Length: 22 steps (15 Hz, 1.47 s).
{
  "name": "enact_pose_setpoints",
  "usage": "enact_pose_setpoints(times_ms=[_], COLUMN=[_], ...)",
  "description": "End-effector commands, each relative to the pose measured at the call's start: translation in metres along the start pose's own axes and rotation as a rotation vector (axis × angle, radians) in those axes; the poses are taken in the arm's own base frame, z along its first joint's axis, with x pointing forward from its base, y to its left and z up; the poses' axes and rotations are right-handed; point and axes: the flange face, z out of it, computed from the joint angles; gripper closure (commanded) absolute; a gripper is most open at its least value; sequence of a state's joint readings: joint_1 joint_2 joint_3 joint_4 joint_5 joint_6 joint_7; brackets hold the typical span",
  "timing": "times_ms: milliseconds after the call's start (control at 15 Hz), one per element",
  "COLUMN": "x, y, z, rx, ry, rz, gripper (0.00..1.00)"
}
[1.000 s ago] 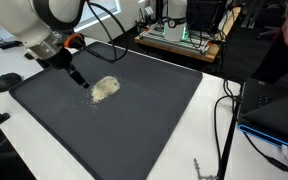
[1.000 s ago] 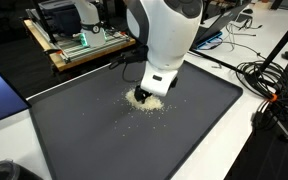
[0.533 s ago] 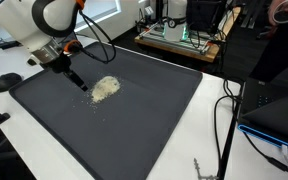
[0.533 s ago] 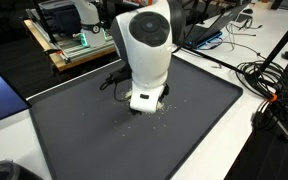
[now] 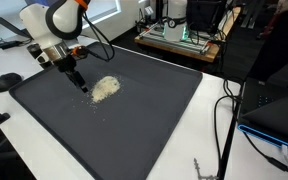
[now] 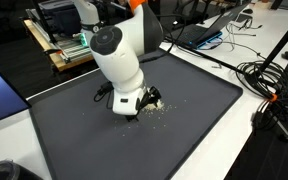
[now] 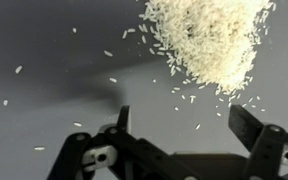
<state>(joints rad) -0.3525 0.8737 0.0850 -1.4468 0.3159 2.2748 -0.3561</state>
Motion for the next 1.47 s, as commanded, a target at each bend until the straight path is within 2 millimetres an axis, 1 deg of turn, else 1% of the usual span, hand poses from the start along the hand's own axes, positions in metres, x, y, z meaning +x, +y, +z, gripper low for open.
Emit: enact_pose_setpoints(times_ms=[0, 200, 333, 667, 933, 1200, 1400], x=[-0.04, -0.071, -0.094, -0.151, -0.191, -0.221, -0.239], y=[0.008, 0.015, 0.016, 0.009, -0.01, -0.033, -0.049], z=[-0.021, -0.029, -0.033, -0.042, -0.047, -0.053, -0.057], rx=[0.048, 0.081, 0.094, 0.085, 0.048, 0.019, -0.032], ry=[0.085, 0.133, 0.161, 0.303, 0.37, 0.397, 0.382], rz=[0.006, 0.006, 0.007, 0.021, 0.002, 0.016, 0.018], gripper=[0.0, 0.0, 0.0, 0.0, 0.0, 0.0, 0.0])
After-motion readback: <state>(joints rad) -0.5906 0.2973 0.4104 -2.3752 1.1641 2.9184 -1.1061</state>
